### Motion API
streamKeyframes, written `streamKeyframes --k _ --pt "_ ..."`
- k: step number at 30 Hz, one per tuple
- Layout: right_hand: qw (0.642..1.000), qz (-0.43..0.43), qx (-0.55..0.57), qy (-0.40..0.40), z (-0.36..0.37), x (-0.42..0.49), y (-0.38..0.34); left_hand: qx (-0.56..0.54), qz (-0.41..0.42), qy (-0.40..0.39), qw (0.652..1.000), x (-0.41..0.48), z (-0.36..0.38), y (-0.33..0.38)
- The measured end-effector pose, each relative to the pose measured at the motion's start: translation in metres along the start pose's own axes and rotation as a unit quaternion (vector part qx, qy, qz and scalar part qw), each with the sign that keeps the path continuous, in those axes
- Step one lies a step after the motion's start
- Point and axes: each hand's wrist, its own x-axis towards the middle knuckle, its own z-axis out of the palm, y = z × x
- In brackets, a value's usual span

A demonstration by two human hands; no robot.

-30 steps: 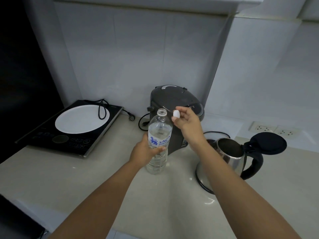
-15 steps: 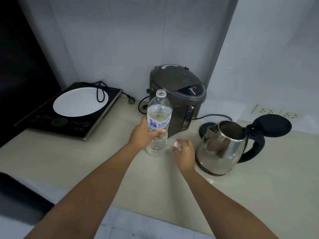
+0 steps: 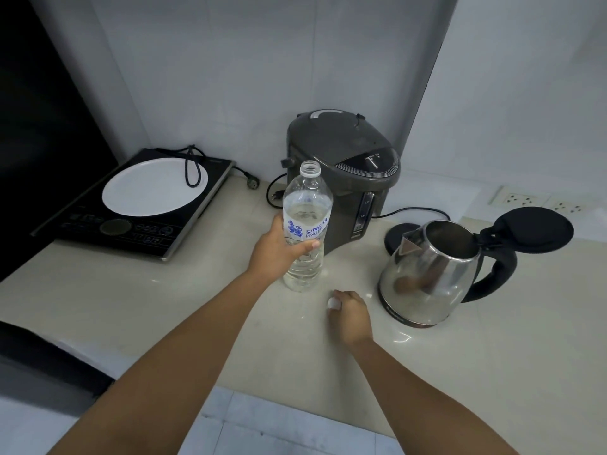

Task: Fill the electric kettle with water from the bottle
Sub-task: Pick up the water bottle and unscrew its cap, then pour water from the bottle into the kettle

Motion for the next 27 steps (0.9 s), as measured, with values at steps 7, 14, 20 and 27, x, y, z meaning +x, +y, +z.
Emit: streamKeyframes --k 7,14,20,27 --pt "0.998 0.021 0.061 -0.026 -0.011 0.001 -0.011 -0.055 -0.001 -0.04 0.998 0.001 -0.003 0.004" --pt "0.976 -0.027 0.217 0.005 -0.015 0.025 -0.066 -0.112 0.053 -0.028 0.992 0.015 -0.026 0.041" --pt "0.968 -0.039 0.242 0.05 -0.003 0.044 -0.096 -0.052 0.082 -0.073 0.993 0.023 -0.034 0.045" --pt "0.969 -0.012 0.235 0.078 -0.007 0.043 -0.103 -0.05 0.095 -0.045 0.993 0.018 -0.034 0.045"
